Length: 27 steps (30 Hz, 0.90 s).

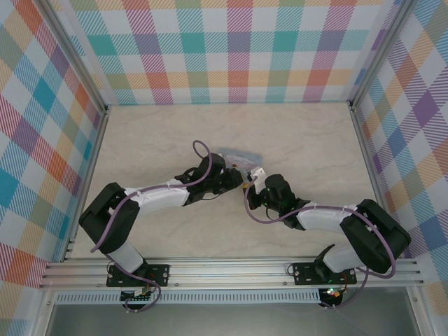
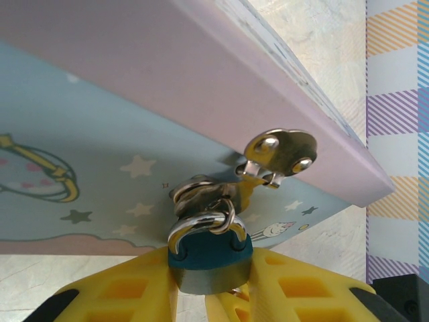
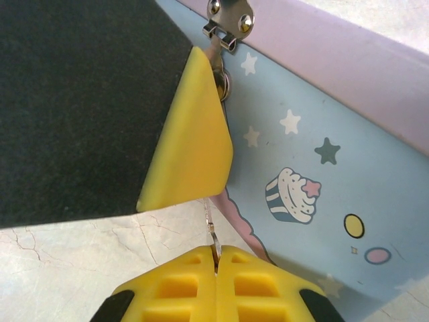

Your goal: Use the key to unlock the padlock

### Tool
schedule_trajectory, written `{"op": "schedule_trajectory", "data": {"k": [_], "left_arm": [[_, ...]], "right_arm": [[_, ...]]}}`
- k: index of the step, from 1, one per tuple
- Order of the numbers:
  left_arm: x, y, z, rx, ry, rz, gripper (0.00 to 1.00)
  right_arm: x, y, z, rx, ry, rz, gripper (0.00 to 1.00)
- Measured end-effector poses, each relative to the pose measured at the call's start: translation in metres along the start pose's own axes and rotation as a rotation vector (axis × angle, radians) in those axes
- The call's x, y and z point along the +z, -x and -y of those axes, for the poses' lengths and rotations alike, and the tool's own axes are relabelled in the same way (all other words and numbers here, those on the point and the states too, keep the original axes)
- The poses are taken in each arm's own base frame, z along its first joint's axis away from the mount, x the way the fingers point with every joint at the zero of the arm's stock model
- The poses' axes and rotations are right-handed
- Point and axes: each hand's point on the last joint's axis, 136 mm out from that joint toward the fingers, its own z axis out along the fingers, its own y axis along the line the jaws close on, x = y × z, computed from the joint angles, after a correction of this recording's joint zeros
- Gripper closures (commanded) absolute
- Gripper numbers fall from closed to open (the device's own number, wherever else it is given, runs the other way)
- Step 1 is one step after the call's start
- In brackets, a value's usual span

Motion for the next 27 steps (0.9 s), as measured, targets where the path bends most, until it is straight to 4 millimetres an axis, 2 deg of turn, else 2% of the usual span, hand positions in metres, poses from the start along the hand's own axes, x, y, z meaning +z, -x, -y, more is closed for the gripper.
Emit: {"op": "schedule_trajectory", "data": {"k": [18, 27], "left_arm": [[0.0030, 0.0008, 0.0005, 0.000, -0.007, 0.004, 0.69], [0.0029, -0.0007, 0.0036, 0.001, -0.022, -0.006, 0.69]], "right_arm": [[-0.0006, 0.0001, -0.0019, 0.061, 0.012, 0.000, 1.00], [-0.0098, 0.0054, 0.0041, 0.072, 0.001, 0.028, 1.00]]}}
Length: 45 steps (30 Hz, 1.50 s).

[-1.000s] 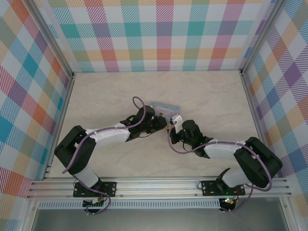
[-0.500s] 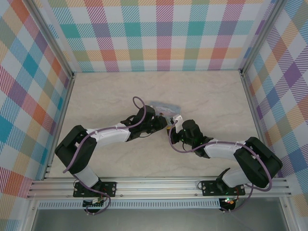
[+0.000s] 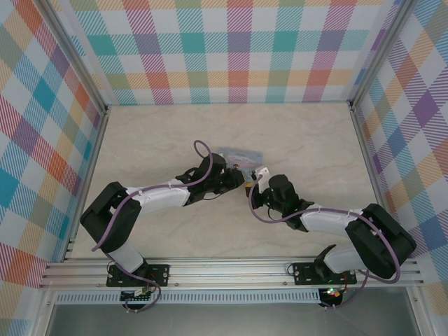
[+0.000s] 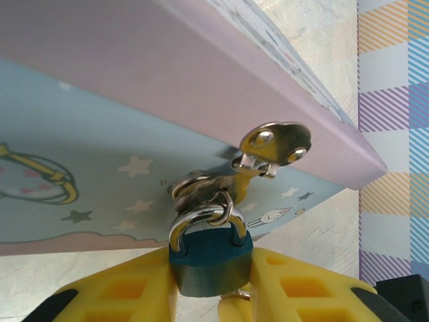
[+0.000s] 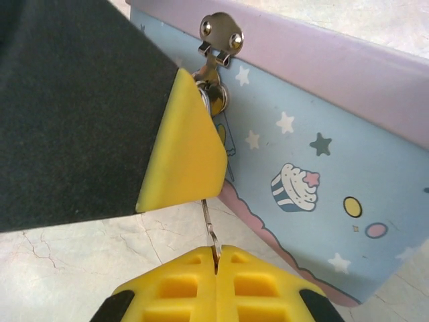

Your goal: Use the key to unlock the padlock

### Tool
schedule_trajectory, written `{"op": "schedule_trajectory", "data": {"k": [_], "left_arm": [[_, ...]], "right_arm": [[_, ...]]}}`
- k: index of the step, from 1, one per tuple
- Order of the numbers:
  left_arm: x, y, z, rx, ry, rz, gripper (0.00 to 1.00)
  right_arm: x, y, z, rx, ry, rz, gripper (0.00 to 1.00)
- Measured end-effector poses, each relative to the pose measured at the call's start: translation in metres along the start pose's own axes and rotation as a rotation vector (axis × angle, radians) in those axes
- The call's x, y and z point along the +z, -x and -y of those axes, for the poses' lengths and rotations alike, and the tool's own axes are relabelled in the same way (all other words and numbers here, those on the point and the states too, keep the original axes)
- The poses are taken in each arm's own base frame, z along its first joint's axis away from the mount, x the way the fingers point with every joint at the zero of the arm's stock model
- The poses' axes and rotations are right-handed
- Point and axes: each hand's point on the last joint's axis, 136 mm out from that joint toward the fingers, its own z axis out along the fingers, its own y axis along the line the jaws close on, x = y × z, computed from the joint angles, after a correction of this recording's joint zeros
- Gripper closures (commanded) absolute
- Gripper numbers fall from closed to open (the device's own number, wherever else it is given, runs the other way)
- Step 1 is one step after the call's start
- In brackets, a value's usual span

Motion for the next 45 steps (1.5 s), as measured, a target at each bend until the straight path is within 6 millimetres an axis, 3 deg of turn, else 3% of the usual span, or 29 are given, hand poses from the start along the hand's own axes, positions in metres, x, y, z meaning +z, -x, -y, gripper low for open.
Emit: {"op": "schedule_trajectory", "data": {"k": [18, 45], "left_arm": [[0.002, 0.000, -0.008, -0.021, 0.027, 0.008, 0.68], [0.003, 0.004, -0.008, -0.027, 0.020, 0.032, 0.68]], "right_arm": [[0.007, -0.004, -0.005, 0.084, 0.063, -0.006, 1.00], [0.011, 0.000, -0.004, 0.351, 0.172, -0.008, 1.00]]}}
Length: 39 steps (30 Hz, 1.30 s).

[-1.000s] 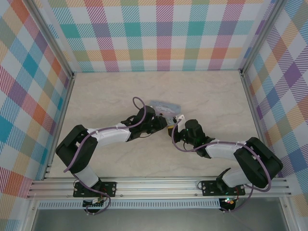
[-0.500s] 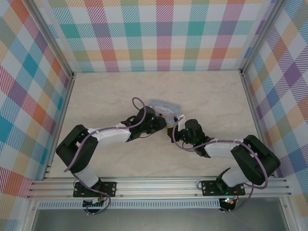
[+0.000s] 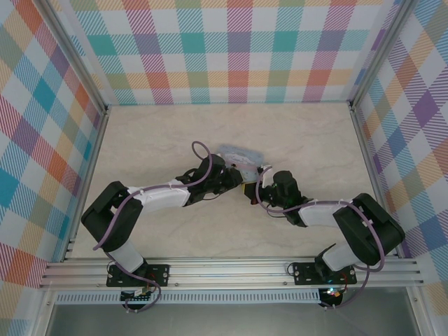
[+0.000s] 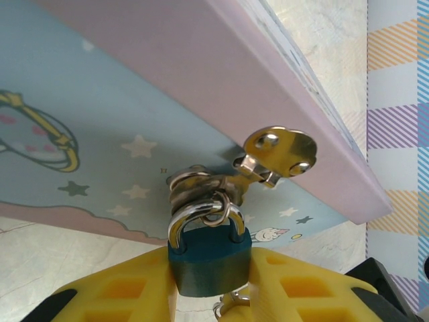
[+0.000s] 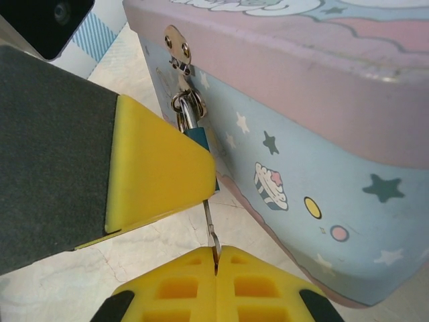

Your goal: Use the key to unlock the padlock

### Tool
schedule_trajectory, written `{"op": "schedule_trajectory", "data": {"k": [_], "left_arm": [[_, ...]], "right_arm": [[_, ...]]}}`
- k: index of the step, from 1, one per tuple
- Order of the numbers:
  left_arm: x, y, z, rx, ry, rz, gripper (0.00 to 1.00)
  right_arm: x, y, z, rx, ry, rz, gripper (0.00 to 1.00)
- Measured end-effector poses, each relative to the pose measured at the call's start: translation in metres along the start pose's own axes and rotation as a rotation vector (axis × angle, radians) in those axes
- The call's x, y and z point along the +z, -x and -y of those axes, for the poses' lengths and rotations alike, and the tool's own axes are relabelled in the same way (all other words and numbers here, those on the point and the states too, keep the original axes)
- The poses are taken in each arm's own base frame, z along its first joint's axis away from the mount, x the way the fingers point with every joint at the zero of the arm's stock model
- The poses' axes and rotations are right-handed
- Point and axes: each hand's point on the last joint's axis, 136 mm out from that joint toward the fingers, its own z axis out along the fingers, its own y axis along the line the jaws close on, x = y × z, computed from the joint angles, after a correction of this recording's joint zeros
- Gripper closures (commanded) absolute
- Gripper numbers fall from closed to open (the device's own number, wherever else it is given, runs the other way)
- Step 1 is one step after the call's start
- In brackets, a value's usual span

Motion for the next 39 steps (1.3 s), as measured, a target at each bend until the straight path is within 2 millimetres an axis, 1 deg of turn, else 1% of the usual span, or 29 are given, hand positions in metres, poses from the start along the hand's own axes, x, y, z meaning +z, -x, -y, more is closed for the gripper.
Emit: {"op": "schedule_trajectory", "data": {"k": [6, 13, 18, 32, 39], "left_arm": [[0.000, 0.000, 0.002, -0.003, -0.009, -0.001, 0.68], [0.000, -0.001, -0.001, -0.005, 0.000, -0.002, 0.68], [0.000, -0.002, -0.005, -0.009, 0.010, -0.003, 0.68], [0.000, 0.000, -0.006, -0.019, 0.013, 0.004, 0.69], [0.000, 0.002, -0.001, -0.017, -0.008, 0.007, 0.69]], "right_arm": [[-0.001, 0.002, 0.000, 0.036, 0.031, 0.002, 1.00], [0.004, -0.002, 0.001, 0.070, 0.064, -0.015, 1.00], [0.007, -0.004, 0.000, 0.080, 0.080, -0.025, 1.00], [0.011, -0.003, 0.000, 0.084, 0.087, -0.020, 1.00], [0.007, 0.001, -0.001, 0.083, 0.079, -0.011, 1.00]]}}
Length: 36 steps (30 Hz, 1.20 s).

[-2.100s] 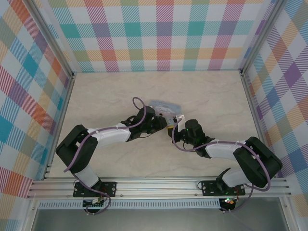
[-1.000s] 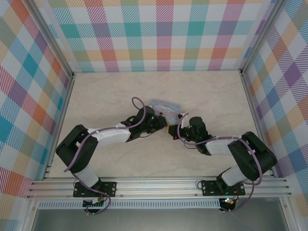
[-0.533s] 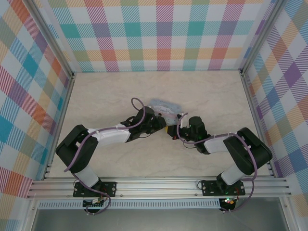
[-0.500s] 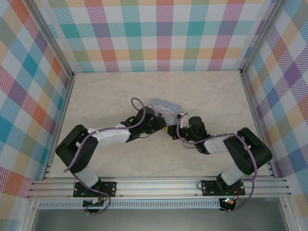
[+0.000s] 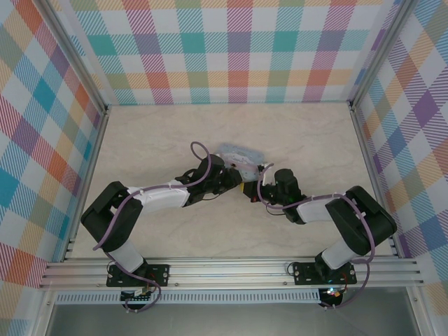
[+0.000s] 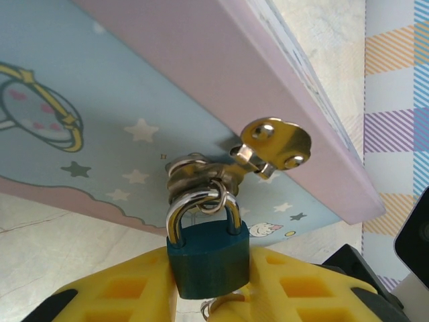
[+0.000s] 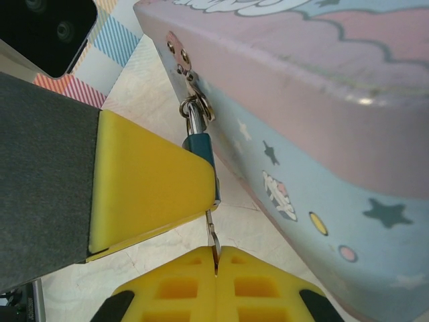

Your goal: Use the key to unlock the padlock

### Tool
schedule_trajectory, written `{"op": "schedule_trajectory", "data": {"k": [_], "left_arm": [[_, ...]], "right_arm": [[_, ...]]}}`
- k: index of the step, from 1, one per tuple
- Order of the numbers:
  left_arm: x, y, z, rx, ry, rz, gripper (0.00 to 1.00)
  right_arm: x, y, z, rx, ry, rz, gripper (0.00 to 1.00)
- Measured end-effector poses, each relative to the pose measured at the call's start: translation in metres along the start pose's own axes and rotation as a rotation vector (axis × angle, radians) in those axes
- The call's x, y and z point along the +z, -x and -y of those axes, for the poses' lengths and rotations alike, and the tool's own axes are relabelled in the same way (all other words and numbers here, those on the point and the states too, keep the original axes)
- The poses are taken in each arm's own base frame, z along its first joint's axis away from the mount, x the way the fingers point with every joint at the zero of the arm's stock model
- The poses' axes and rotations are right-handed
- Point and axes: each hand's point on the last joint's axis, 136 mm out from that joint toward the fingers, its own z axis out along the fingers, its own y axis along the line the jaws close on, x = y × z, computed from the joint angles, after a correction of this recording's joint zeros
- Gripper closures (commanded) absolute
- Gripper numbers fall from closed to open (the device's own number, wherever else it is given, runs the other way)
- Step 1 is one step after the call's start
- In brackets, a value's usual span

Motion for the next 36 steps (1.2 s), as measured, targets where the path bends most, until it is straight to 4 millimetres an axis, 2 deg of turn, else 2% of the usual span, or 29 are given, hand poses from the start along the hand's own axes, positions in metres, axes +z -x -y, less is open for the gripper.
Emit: {"op": "schedule_trajectory", "data": {"k": [36], "left_arm": [[0.010, 0.007, 0.007, -0.016, -0.048, 0.027, 0.70]], "right_arm": [[0.001, 0.015, 0.005, -0.011, -0.050, 0.062, 1.00]]}}
